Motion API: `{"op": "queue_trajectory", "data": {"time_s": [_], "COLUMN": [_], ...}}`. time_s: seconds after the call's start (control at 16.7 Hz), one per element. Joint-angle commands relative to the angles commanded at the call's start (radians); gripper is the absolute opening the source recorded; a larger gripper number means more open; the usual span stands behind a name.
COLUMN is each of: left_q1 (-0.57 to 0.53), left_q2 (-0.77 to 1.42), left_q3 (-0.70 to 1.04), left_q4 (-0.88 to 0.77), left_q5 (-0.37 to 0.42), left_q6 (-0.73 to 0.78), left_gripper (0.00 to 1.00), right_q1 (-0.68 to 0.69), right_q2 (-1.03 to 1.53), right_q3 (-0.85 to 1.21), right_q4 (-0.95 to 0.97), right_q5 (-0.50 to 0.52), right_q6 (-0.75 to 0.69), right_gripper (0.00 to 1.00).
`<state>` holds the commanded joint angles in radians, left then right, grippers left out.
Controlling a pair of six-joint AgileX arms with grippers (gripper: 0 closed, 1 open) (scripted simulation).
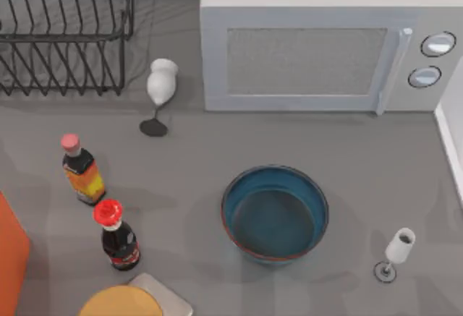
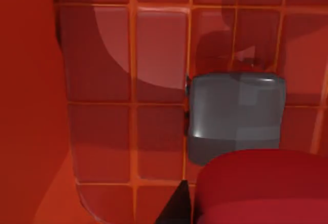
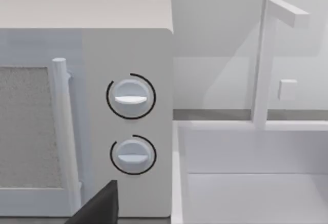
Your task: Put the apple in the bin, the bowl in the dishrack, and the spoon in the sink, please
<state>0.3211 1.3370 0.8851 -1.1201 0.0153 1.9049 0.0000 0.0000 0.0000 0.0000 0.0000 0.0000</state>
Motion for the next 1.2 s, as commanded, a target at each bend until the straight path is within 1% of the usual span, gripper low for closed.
{"op": "queue_trajectory", "data": {"time_s": [0.24,0.3,0.9,1.08,1.2], "left_q1": [0.000,0.000,-0.003,-0.024,-0.045], "left_q2": [0.000,0.000,-0.009,-0.083,-0.163], "left_q3": [0.000,0.000,-0.004,-0.046,-0.096], "left_q4": [0.000,0.000,0.007,0.069,0.137], "left_q5": [0.000,0.000,0.001,0.005,0.006], "left_q6": [0.000,0.000,-0.008,-0.086,-0.188], "left_gripper": [0.98,1.00,1.00,1.00,1.00], "right_q1": [0.000,0.000,0.000,0.000,0.000], "right_q2": [0.000,0.000,0.000,0.000,0.000], "right_q3": [0.000,0.000,0.000,0.000,0.000], "right_q4": [0.000,0.000,0.000,0.000,0.000], "right_q5": [0.000,0.000,0.000,0.000,0.000], "right_q6": [0.000,0.000,0.000,0.000,0.000], "right_gripper": [1.00,1.00,1.00,1.00,1.00]}}
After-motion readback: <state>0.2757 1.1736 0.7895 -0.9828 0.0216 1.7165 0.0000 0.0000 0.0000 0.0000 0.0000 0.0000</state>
